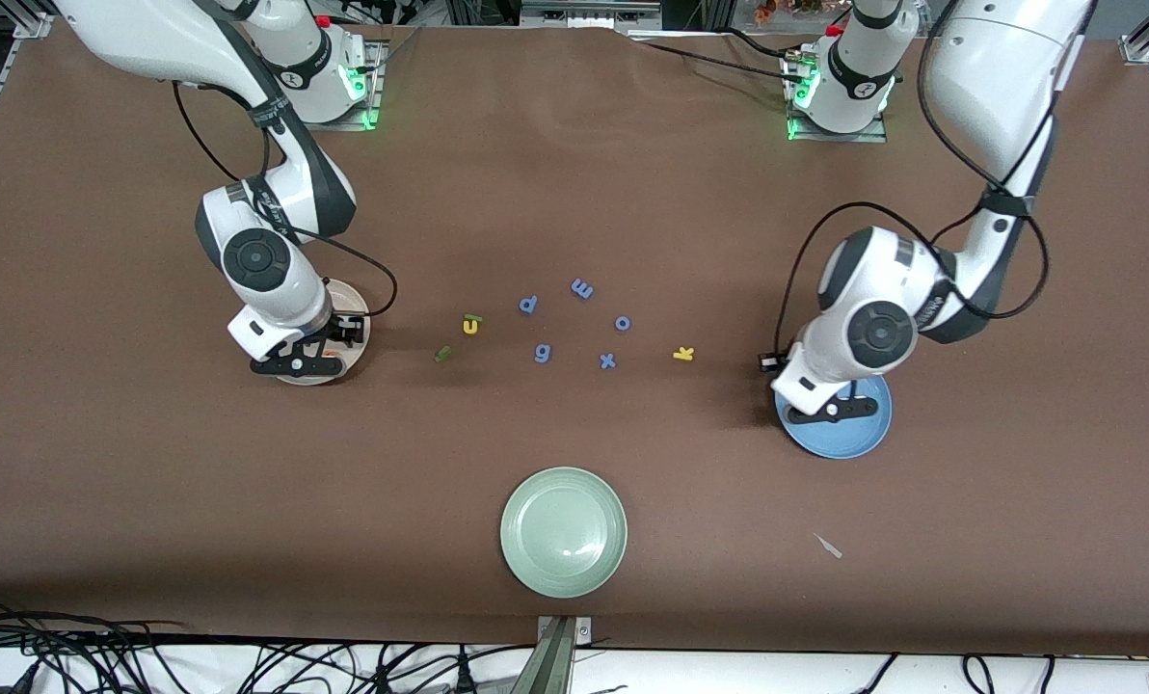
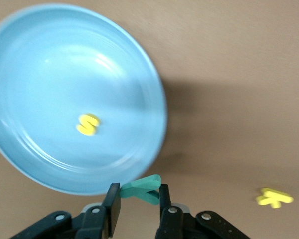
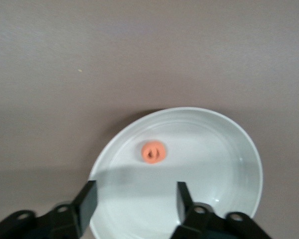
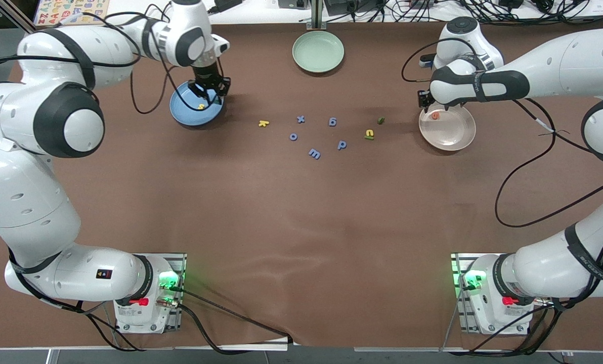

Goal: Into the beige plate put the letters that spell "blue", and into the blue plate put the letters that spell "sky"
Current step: 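Drop the teal y in the blue plate while the right drops orange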

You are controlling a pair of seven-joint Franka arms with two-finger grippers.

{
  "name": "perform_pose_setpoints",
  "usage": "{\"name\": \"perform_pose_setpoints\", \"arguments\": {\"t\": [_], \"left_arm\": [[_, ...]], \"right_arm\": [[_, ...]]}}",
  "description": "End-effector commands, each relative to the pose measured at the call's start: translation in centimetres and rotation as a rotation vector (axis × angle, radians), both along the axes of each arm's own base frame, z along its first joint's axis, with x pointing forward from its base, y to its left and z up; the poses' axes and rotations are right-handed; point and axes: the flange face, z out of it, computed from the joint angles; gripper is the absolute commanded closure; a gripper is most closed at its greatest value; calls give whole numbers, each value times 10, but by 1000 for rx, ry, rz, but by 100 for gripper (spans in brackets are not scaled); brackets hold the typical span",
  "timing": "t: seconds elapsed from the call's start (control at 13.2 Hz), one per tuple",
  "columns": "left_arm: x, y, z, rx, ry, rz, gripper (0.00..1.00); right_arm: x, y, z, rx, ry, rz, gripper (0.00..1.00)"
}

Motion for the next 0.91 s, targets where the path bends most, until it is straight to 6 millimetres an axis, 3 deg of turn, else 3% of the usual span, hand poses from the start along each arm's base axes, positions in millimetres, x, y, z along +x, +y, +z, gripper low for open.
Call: {"name": "perform_pose_setpoints", "arguments": {"t": [0.0, 0.23, 0.3, 0.45, 0.68, 0.83], "left_arm": [[6, 37, -4, 7, 13, -96, 90], [3, 50, -31, 29, 47, -113, 83], [2, 49, -37, 27, 57, -119, 69], [5, 45, -27, 23, 47, -134, 0], [5, 31, -14, 11, 27, -131, 0], [4, -1, 4, -28, 11, -125, 0]], "right_arm": [[11, 45, 18, 59, -31, -64, 1], [30, 84, 13, 163, -12, -200, 1], [32, 95, 8, 179, -7, -221, 1], [27, 117, -9, 175, 4, -263, 1], [19, 139, -26, 179, -20, -280, 2], [15, 141, -37, 147, -41, -270, 9]]}}
